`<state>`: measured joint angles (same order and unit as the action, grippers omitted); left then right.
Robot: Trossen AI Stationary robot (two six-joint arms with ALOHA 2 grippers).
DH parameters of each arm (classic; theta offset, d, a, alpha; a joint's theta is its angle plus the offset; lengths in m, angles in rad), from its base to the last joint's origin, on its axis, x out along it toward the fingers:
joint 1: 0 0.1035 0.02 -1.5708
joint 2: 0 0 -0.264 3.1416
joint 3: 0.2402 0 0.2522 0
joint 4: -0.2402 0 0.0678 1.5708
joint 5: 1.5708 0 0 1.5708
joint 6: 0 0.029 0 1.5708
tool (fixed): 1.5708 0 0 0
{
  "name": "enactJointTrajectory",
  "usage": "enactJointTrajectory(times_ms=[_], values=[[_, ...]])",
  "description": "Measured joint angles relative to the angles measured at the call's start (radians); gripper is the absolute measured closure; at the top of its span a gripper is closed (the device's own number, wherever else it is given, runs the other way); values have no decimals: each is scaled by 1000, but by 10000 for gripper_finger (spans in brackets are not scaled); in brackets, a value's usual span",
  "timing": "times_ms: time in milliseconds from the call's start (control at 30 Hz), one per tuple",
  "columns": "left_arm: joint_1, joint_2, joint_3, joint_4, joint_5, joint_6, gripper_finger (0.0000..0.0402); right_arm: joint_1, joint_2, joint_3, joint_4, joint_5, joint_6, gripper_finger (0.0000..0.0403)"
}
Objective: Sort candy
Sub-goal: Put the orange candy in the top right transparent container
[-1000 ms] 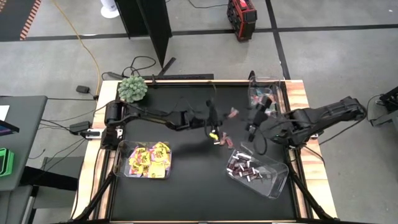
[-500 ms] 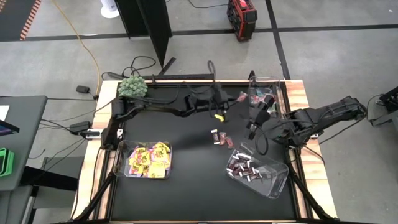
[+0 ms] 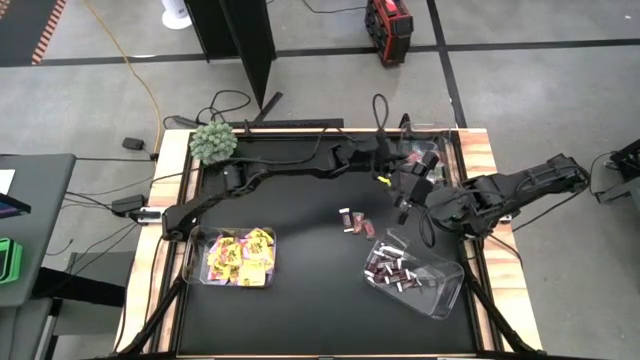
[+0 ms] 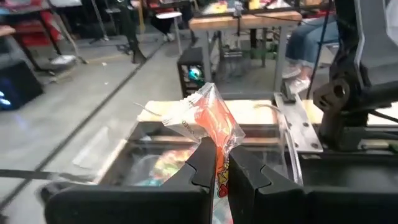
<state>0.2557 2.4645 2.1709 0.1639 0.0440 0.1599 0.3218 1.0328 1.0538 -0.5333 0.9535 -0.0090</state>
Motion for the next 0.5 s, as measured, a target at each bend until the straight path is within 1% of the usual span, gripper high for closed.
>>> enactJointTrajectory(times_ms=[167, 200, 233, 367, 433, 500], values=[[6, 125, 185, -78, 25, -16, 385, 2, 0, 0, -1, 0, 0, 163], [7, 134, 188, -94, 25, -17, 385, 2, 0, 0, -1, 0, 0, 163], [10, 136, 174, -67, 26, -23, 385, 3, 0, 0, -1, -1, 0, 163], [22, 142, 165, -108, 26, -52, 382, 5, 0, 0, -1, 0, 0, 163], [28, 142, 165, -112, 31, -63, 365, 5, 0, 0, -1, -1, 0, 163], [32, 140, 165, -108, 59, -76, 333, 5, 0, 0, 0, -1, 1, 163]])
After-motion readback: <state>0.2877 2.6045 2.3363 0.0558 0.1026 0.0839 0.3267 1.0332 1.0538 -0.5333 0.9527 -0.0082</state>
